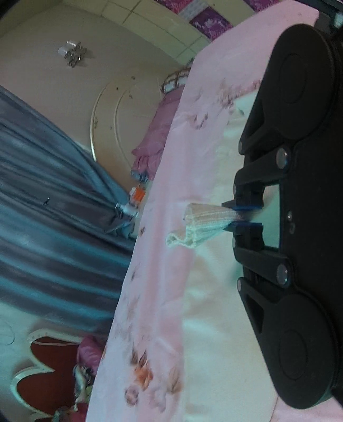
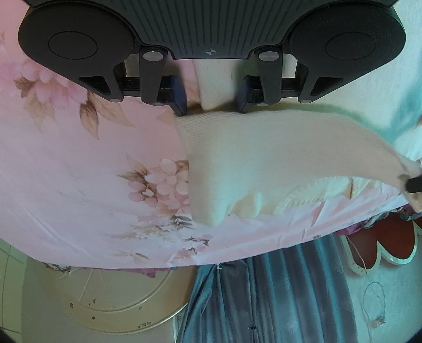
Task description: Fold small clothes
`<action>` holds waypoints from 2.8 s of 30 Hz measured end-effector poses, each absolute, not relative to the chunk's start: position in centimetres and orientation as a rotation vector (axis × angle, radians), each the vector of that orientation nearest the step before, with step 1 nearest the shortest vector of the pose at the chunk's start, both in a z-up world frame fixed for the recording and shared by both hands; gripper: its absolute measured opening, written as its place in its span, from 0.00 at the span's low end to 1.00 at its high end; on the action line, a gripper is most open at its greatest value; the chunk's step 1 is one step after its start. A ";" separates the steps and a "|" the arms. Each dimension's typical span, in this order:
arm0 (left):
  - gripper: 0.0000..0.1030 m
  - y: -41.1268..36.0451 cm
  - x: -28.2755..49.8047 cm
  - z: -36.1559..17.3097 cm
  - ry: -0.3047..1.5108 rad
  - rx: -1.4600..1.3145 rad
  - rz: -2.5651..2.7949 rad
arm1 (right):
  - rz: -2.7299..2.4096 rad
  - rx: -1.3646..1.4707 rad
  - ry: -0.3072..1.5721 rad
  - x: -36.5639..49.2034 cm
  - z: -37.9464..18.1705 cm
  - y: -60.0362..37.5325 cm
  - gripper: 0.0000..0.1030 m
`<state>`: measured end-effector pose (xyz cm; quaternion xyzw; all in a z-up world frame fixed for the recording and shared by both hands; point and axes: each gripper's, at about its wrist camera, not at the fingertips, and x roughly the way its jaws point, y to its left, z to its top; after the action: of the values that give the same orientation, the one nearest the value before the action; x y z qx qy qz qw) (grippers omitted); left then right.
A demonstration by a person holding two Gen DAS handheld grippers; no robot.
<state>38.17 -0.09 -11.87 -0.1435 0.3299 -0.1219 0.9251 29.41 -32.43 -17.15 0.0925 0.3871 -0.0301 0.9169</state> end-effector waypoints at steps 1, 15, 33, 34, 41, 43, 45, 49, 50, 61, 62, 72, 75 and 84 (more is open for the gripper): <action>0.08 0.5 38.1 -12.2 0.685 -0.296 -0.233 | -0.071 0.202 0.794 29.6 -17.2 -32.6 0.40; 0.08 4.4 37.7 -16.5 0.748 -0.300 -0.071 | -0.067 0.285 0.782 29.2 -16.8 -33.7 0.06; 0.65 4.1 34.3 -13.4 0.658 -0.148 -0.058 | -0.040 0.326 0.737 30.8 -14.8 -35.1 0.42; 0.65 3.6 34.4 -13.3 0.654 -0.133 -0.085 | -0.041 0.331 0.743 31.6 -15.0 -35.1 0.42; 0.65 2.3 35.5 -15.1 0.725 -0.123 -0.120 | -0.041 0.394 0.771 37.5 -16.7 -36.0 0.42; 0.65 2.4 35.8 -16.0 0.764 -0.088 -0.107 | -0.033 0.397 0.774 39.0 -16.9 -36.2 0.42; 0.65 2.8 35.9 -16.4 0.777 -0.101 -0.093 | -0.018 0.398 0.776 40.2 -17.1 -36.0 0.42; 0.65 3.1 36.1 -16.4 0.769 -0.117 -0.082 | 0.008 0.347 0.779 41.1 -17.3 -35.2 0.05; 0.65 2.9 36.1 -16.4 0.763 -0.114 -0.083 | 0.004 0.341 0.775 41.0 -17.3 -35.3 0.05; 0.67 1.5 36.4 -17.3 0.754 -0.056 -0.108 | -0.049 0.376 0.736 40.2 -16.8 -37.6 0.14; 0.67 1.4 36.4 -17.2 0.754 -0.054 -0.106 | -0.061 0.367 0.732 40.2 -16.8 -37.6 0.18; 0.68 1.1 36.3 -17.1 0.742 -0.037 -0.111 | -0.092 0.349 0.755 41.6 -17.9 -37.0 0.05; 0.68 0.9 36.3 -17.2 0.735 -0.020 -0.118 | -0.099 0.331 0.759 41.6 -18.3 -37.1 0.05; 0.68 1.2 36.2 -16.3 0.732 -0.035 -0.124 | -0.019 0.257 0.726 36.7 -15.0 -35.2 0.09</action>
<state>36.22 1.17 -16.30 -0.0171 0.3578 -0.0606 0.9317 36.72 -35.22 -14.96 0.1252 0.3540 -0.0093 0.9268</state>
